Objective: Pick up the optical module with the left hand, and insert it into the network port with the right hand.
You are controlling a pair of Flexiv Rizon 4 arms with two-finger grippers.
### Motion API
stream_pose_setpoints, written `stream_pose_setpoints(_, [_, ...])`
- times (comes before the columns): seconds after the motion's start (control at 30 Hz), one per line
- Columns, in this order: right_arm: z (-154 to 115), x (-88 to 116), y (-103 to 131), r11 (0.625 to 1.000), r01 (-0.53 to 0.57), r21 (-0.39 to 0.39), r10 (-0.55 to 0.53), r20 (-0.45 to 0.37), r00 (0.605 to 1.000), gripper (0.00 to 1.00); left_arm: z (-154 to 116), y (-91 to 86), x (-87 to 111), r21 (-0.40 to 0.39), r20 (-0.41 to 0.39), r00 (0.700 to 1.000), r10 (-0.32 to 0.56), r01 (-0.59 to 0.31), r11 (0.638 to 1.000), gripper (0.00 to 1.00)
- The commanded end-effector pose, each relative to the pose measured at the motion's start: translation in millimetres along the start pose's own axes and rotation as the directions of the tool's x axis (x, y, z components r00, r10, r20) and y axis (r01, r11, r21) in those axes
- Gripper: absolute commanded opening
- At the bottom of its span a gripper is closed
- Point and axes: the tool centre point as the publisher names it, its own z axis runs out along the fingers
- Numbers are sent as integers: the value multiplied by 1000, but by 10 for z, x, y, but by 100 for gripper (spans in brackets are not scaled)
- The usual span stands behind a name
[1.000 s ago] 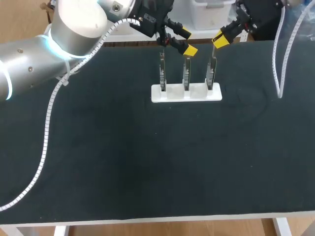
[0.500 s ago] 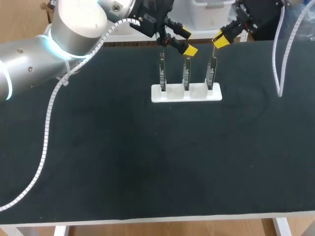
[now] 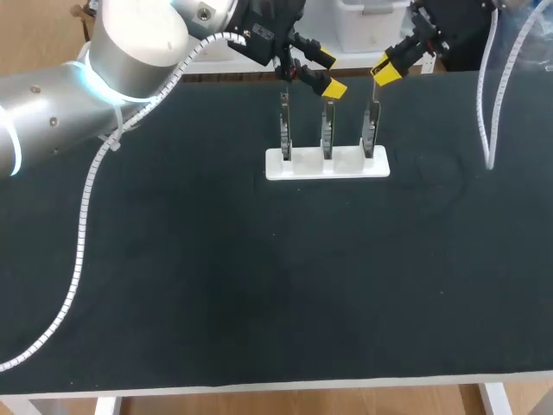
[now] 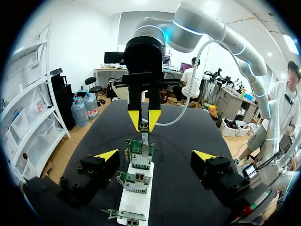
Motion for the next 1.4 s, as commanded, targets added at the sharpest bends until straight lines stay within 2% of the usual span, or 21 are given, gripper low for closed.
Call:
stream_pose_setpoints(0.03, [24, 30, 67, 1000, -1, 11, 1, -2, 1000, 0, -5, -26, 5, -6, 0, 1000, -1, 1, 1000, 100])
stream_pose_setpoints(0.1, [27, 40, 75, 1000, 12, 11, -12, -23, 1000, 0, -5, -26, 5, -6, 0, 1000, -1, 1, 1000, 100])
stream_pose_setpoints(1.4, [92, 77, 145, 999, 33, 1, -32, -65, 997, 0, -5, -26, 5, -6, 0, 1000, -1, 1, 1000, 100])
